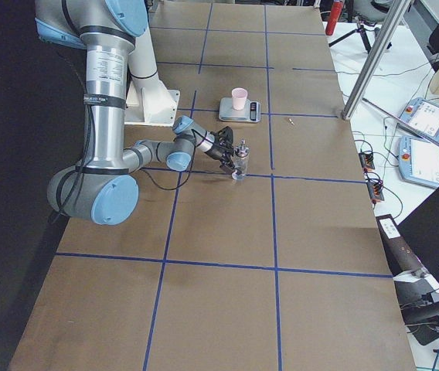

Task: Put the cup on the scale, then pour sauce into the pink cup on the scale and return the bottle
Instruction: 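Grasp the glass sauce dispenser by its metal top with the right gripper, then lift the dispenser and carry it toward the pink cup, then tilt the dispenser spout down over the pink cup to pour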

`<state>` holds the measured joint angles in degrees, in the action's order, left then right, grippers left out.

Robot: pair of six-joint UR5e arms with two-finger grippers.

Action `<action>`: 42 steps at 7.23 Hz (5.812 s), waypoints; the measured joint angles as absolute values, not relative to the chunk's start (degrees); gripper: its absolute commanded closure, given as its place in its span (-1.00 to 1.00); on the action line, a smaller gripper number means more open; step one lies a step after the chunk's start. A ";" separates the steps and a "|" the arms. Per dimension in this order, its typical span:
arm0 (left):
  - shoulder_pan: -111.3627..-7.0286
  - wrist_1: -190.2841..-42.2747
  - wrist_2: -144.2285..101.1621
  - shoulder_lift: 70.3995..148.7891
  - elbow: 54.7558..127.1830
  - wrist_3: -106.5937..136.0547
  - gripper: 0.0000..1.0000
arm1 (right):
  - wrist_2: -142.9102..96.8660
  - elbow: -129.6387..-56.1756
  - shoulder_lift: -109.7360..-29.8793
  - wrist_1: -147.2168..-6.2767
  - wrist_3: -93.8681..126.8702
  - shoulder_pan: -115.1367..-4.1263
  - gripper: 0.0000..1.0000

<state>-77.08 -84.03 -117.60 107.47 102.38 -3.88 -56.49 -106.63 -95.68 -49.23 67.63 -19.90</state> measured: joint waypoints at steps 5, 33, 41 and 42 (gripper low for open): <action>-77.19 -83.88 -117.76 107.33 103.08 -2.98 -1.00 | -55.01 -109.57 -95.61 -49.28 64.90 -20.27 1.00; -85.16 -111.58 -123.22 84.29 100.17 -12.48 -1.00 | -13.96 -98.15 -61.09 -93.16 -3.23 -13.34 1.00; -85.09 -111.62 -123.29 84.57 100.16 -12.48 -1.00 | -8.22 -97.92 -61.10 -92.88 -13.32 -13.51 1.00; -85.09 -111.60 -123.30 84.60 100.32 -12.46 -1.00 | -8.86 -97.91 -61.35 -92.71 -11.86 -13.51 1.00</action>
<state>-85.09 -111.60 -123.30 84.60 100.32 -12.46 -8.86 -97.91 -61.35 -92.71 -11.86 -13.51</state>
